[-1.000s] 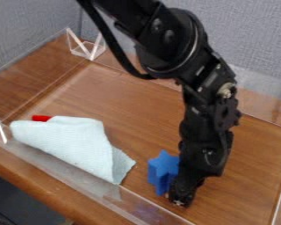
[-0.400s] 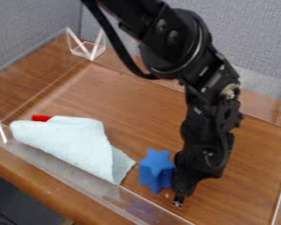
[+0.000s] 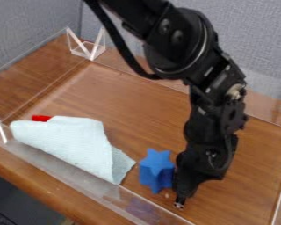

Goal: Move the blue object to the right of cloth

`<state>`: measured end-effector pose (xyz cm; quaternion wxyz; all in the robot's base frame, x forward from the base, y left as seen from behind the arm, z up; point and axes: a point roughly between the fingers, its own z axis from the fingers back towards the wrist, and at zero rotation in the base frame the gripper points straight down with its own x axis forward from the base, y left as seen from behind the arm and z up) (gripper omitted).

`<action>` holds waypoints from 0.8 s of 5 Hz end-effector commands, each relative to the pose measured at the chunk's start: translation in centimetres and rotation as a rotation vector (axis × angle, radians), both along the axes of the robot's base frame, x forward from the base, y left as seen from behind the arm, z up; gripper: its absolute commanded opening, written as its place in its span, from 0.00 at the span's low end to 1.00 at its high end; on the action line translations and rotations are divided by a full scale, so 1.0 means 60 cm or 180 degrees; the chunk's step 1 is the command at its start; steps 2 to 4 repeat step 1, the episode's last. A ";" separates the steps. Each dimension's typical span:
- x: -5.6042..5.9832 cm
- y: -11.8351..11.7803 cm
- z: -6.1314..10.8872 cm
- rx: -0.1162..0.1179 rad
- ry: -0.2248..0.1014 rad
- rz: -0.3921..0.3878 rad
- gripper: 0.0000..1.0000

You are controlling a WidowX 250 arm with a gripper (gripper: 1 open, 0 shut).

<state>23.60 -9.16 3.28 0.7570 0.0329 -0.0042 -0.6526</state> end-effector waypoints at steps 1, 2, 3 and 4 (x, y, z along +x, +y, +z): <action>0.016 -0.012 0.034 -0.0070 -0.0231 -0.0047 0.00; 0.016 -0.012 0.034 -0.0070 -0.0231 -0.0047 0.00; 0.016 -0.012 0.034 -0.0070 -0.0231 -0.0047 0.00; 0.016 -0.012 0.034 -0.0070 -0.0231 -0.0047 0.00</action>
